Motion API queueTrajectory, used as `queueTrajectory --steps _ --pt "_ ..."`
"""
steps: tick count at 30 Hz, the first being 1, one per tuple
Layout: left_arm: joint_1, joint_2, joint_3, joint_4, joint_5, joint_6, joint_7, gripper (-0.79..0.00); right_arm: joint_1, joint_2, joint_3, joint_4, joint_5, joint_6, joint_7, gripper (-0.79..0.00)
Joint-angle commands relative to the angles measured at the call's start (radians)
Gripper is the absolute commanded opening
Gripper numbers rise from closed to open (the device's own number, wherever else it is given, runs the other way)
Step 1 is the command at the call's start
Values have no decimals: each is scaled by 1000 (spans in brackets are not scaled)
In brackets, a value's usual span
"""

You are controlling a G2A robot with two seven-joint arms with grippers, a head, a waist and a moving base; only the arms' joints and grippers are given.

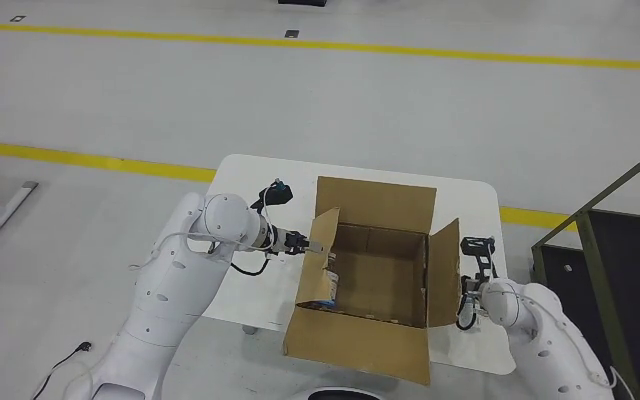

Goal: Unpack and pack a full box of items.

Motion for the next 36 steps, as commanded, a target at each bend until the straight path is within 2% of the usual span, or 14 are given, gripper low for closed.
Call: queueTrajectory --steps 1,10,31,36 --pt "0 0 0 0 0 0 0 0 14 -4 -19 18 2 2 -1 -437" --pt "0 0 0 0 0 0 0 0 55 -20 -81 96 -14 23 -14 -477" --pt "0 0 0 0 0 0 0 0 120 -46 -137 235 27 18 -32 -483" --pt "0 0 0 0 0 0 0 0 127 -50 -143 247 25 18 -30 -523"
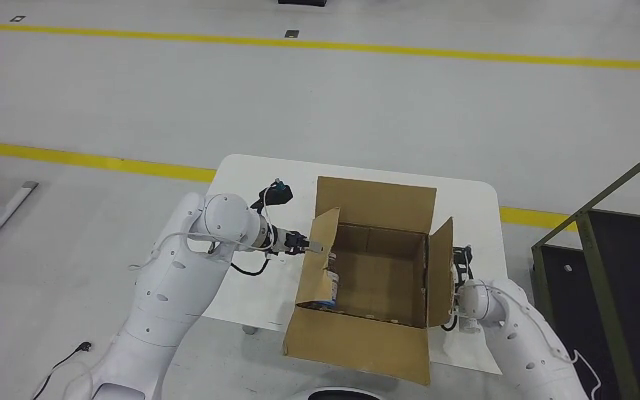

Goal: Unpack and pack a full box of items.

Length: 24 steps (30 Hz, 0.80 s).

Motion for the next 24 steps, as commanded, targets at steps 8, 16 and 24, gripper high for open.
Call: queueTrajectory --steps 8,16,24 --pt "0 0 0 0 0 0 0 0 10 -6 -7 27 2 -3 1 -517" --pt "0 0 0 0 0 0 0 0 15 -9 -7 35 2 -9 2 -545" --pt "0 0 0 0 0 0 0 0 13 -11 -4 31 -5 -5 5 -785"
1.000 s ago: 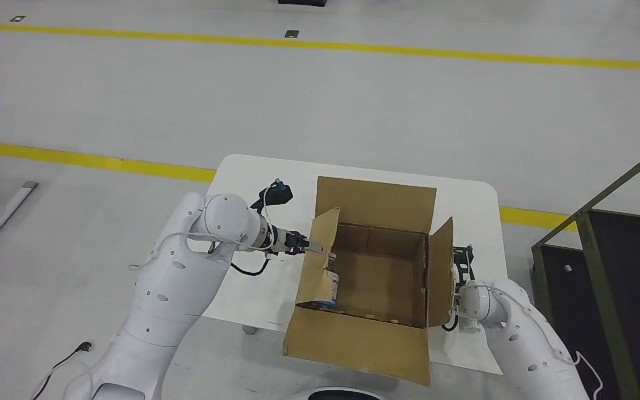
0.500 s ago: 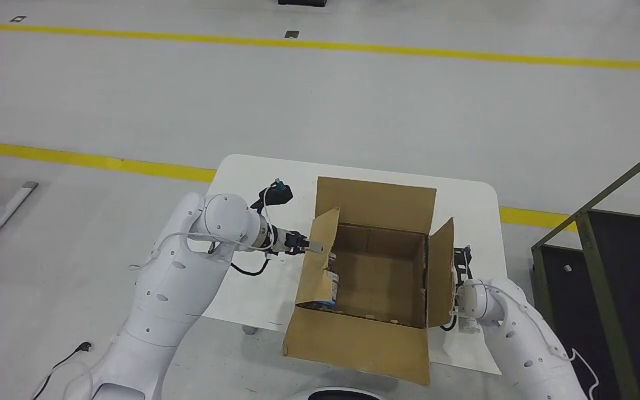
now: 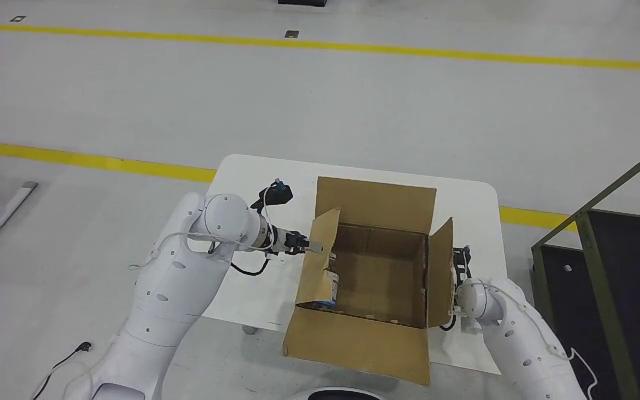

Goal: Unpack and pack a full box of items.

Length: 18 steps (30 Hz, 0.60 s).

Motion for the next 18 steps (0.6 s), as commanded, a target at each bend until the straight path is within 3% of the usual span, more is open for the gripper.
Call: queueTrajectory --steps 1,8,18 --pt "0 0 0 0 0 0 0 0 -1 0 1 -1 -1 0 -1 -785" --pt "0 0 0 0 0 0 0 0 -13 4 48 -49 25 -1 -8 -785" --pt "0 0 0 0 0 0 0 0 -144 35 333 -330 215 -67 -83 -785"
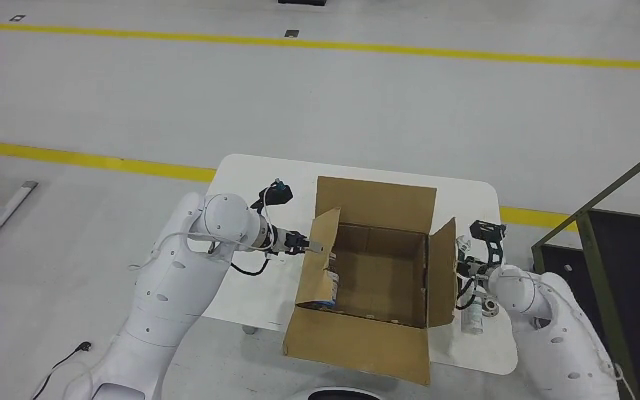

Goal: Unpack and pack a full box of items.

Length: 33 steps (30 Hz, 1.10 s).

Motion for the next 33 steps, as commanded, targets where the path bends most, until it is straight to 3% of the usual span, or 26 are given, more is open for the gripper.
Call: queueTrajectory --steps 1,8,19,28,33 --pt "0 0 0 0 0 0 0 0 -34 3 82 -65 90 -33 -41 -785" --pt "0 0 0 0 0 0 0 0 -150 7 284 -200 344 -189 -158 -785" --pt "0 0 0 0 0 0 0 0 -239 3 385 -261 648 -367 -220 -785" --pt "0 0 0 0 0 0 0 0 -223 10 326 -284 803 -531 -87 -785" --pt "0 0 0 0 0 0 0 0 -192 13 227 -292 769 -473 -24 -785"
